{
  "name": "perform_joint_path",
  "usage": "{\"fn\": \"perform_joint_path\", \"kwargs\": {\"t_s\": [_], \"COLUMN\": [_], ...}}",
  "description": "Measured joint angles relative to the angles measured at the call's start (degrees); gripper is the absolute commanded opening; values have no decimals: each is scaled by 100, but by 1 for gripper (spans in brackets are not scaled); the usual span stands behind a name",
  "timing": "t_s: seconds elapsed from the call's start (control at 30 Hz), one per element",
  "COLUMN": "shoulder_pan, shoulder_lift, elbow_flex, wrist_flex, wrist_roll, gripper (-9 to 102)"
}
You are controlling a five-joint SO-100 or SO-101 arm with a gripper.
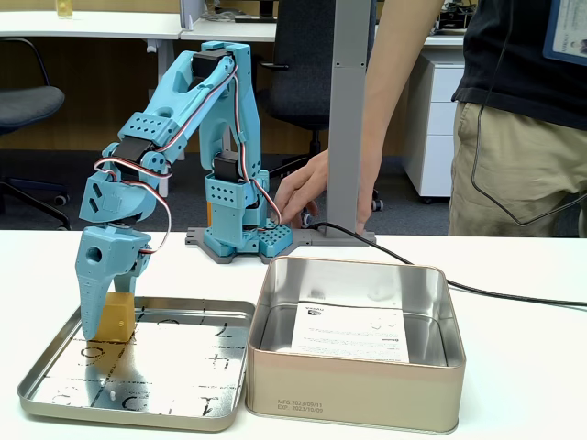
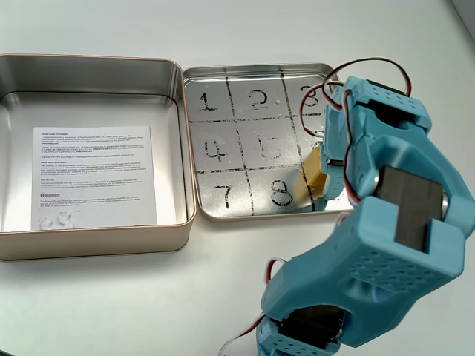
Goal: Grasp a lego block and put it in the bin.
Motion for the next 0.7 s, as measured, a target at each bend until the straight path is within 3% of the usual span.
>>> {"fn": "perform_joint_path", "kwargs": {"t_s": [0.23, 0.7], "shoulder_pan": [9, -246], "shoulder_lift": [-9, 923], "elbow_flex": [9, -729], "wrist_flex": [123, 1055], "wrist_roll": [26, 0], "gripper": [1, 0]}}
